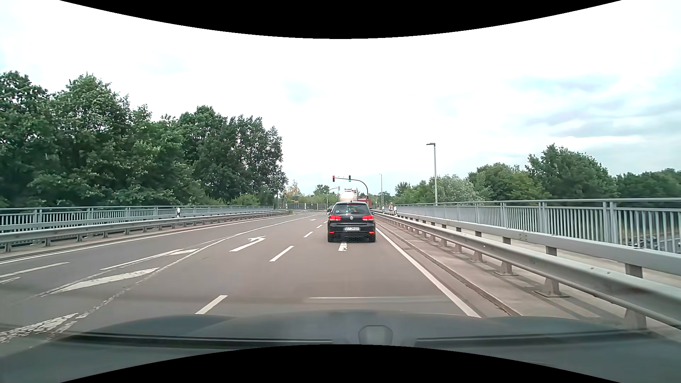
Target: Follow the waypoints while adhering to traffic rules and regulations
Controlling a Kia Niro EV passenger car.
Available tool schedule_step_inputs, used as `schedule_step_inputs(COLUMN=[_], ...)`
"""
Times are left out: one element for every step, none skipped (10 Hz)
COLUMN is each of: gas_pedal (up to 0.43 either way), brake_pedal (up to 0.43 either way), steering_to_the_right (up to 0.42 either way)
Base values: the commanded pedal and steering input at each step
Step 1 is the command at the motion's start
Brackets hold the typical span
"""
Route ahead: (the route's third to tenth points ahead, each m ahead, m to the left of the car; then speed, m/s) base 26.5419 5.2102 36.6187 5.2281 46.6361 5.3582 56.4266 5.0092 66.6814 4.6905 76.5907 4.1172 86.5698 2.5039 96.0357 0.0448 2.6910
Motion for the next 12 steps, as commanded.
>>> schedule_step_inputs(gas_pedal=[0.197, 0.197, 0.197, 0.197, 0.197, 0.197, 0.197, 0.209, 0.22, 0.228, 0.24, 0.24], brake_pedal=[0.0, 0.0, 0.0, 0.0, 0.0, 0.0, 0.0, 0.0, 0.0, 0.0, 0.0, 0.0], steering_to_the_right=[0.0, 0.0, 0.0, 0.0, 0.0, 0.0, 0.0, 0.0, 0.0, -0.003, -0.009, -0.009])
